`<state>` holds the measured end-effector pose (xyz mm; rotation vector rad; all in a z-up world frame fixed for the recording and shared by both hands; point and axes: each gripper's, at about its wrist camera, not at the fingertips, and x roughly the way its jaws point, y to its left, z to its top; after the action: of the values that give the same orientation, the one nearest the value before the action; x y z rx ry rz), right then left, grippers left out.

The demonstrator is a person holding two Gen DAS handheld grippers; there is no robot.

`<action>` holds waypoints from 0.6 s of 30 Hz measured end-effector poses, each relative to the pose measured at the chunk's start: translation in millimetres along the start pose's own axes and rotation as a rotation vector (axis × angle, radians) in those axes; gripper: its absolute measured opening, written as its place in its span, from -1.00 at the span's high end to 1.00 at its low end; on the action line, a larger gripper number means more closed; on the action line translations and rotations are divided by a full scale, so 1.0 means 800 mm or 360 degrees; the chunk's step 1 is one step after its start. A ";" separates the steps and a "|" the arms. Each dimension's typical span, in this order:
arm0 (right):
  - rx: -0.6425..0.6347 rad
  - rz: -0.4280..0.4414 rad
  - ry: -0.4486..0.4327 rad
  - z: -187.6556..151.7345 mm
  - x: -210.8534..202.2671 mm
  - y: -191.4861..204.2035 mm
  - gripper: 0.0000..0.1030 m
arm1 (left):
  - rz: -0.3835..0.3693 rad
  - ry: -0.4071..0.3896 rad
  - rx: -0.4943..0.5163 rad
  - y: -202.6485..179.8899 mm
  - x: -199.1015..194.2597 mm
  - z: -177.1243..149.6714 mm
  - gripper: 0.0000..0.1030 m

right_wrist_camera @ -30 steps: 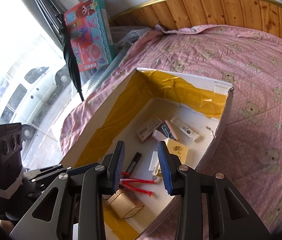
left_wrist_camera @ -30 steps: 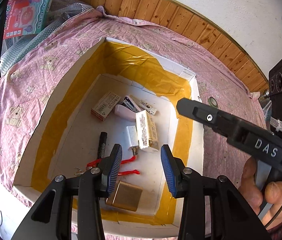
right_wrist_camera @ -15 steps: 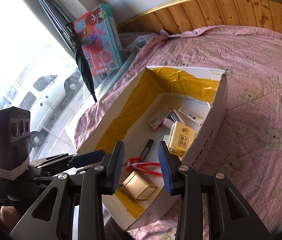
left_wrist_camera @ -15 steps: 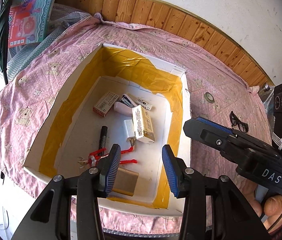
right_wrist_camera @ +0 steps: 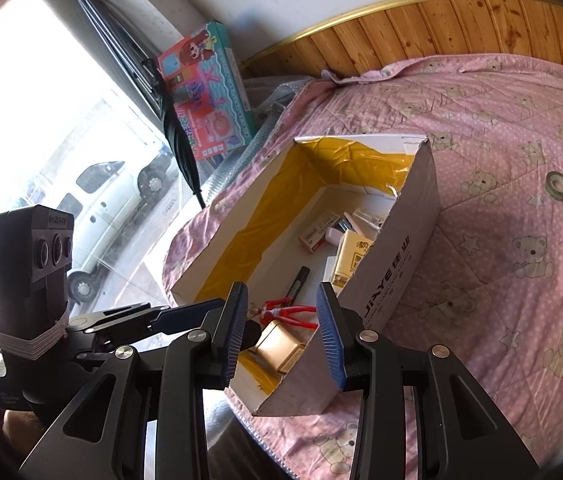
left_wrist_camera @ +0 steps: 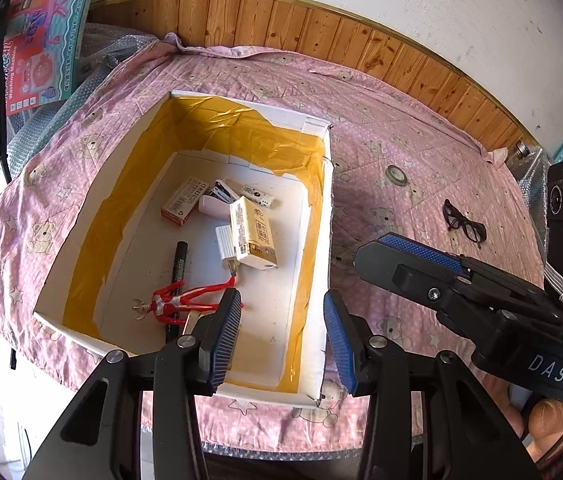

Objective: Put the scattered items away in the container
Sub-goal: 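Withdraw both tools from the box toward the green tape roll and black glasses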

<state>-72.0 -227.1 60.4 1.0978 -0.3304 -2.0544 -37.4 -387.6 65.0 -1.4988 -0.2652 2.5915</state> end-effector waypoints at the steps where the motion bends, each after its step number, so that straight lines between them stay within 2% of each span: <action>1: 0.0002 0.0002 -0.0006 -0.002 -0.004 -0.002 0.24 | 0.0001 0.0002 0.0007 -0.004 0.000 -0.002 0.13; 10: 0.0078 -0.0008 -0.0067 -0.023 -0.041 -0.031 0.18 | 0.0014 0.0028 0.0048 -0.029 0.001 -0.014 0.13; 18: 0.0126 -0.0002 -0.0079 -0.035 -0.052 -0.050 0.18 | 0.0017 0.0044 0.0074 -0.045 0.007 -0.015 0.13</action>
<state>-56.5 -166.4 46.6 1.0958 -0.4395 -2.0878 -28.5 -350.4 62.2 -1.5234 -0.1934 2.5645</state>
